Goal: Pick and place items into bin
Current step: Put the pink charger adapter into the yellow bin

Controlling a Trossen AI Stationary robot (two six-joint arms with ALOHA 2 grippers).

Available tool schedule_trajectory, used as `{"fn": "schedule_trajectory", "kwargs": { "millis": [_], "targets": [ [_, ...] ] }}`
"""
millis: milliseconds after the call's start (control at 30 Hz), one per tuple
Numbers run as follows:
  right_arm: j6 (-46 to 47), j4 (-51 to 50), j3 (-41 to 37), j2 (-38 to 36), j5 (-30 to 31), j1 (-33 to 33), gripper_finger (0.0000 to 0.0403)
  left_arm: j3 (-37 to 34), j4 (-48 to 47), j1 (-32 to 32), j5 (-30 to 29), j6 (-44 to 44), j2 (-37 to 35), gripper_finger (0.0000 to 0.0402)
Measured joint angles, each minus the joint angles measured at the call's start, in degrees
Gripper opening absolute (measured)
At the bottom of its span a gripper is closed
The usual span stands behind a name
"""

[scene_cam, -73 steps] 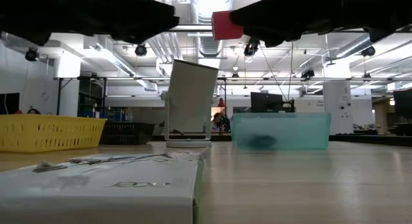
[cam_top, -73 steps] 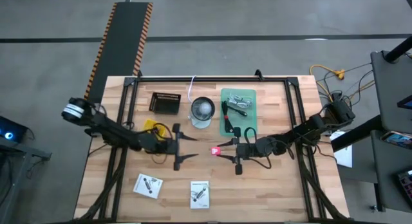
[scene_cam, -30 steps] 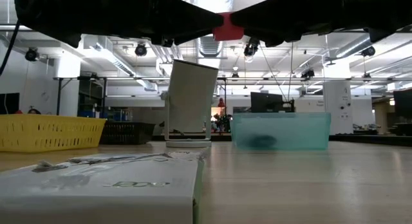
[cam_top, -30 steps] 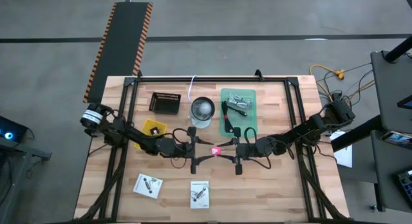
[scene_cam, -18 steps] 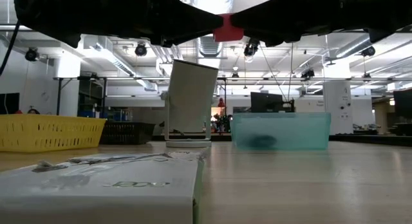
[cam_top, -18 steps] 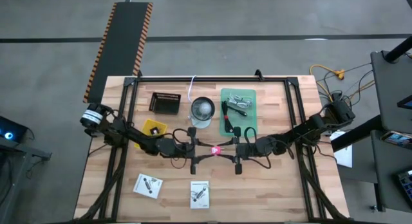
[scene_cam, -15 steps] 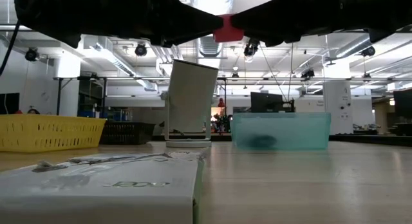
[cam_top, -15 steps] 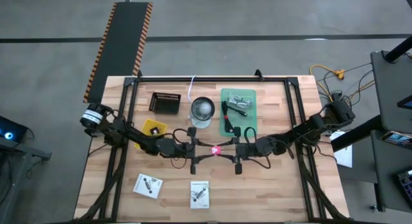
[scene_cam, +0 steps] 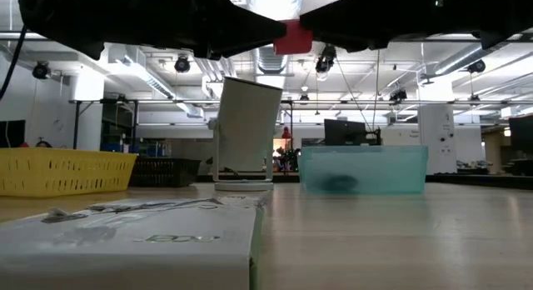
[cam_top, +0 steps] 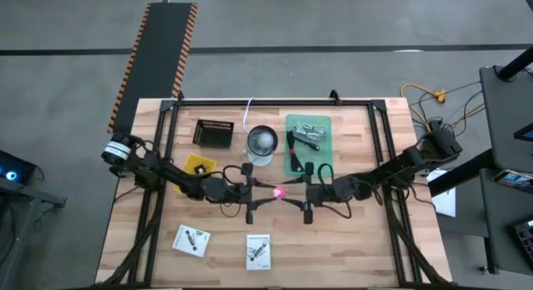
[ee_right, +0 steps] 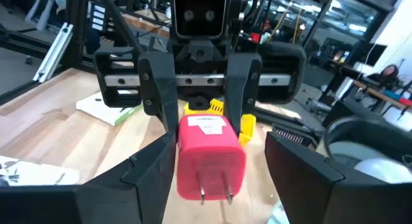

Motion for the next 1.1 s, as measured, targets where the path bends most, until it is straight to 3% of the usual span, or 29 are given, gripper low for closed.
{"fn": "schedule_trajectory", "kwargs": {
  "millis": [167,300,433,567,767,967,1100],
  "targets": [
    [-2.65,-0.28,0.0,-1.94,0.13,0.0,0.0228,-0.02,-4.46,-0.13,0.03,-0.53,-2.82,0.0133],
    [-3.36,-0.34,0.0,-3.26,0.43,0.0,0.0228,-0.02,-14.22,-0.15,0.13,-5.65,-7.95,0.0133],
    [-2.07,-0.83,0.0,-4.26,5.33,0.0,0.0227,-0.02,-25.75,-0.26,0.2,-11.52,-13.86,0.0133],
    [-2.3,-1.99,-0.02,-4.5,9.18,-0.02,0.0224,-0.04,-35.76,-0.26,0.18,-20.01,-19.17,0.0133],
    [0.32,-3.04,-0.28,-4.52,9.46,-0.26,0.0224,0.64,-51.59,-0.26,-3.91,-30.11,-26.55,0.0133],
    [-0.27,-2.99,-0.69,-4.52,10.48,-0.31,0.0224,0.59,-64.28,-0.26,-4.38,-41.0,-32.03,0.0133],
    [-0.3,-3.09,-0.76,-4.52,10.48,-0.46,0.0224,0.55,-71.65,-0.24,-6.69,-52.26,-34.66,0.0133]
  ]
}}
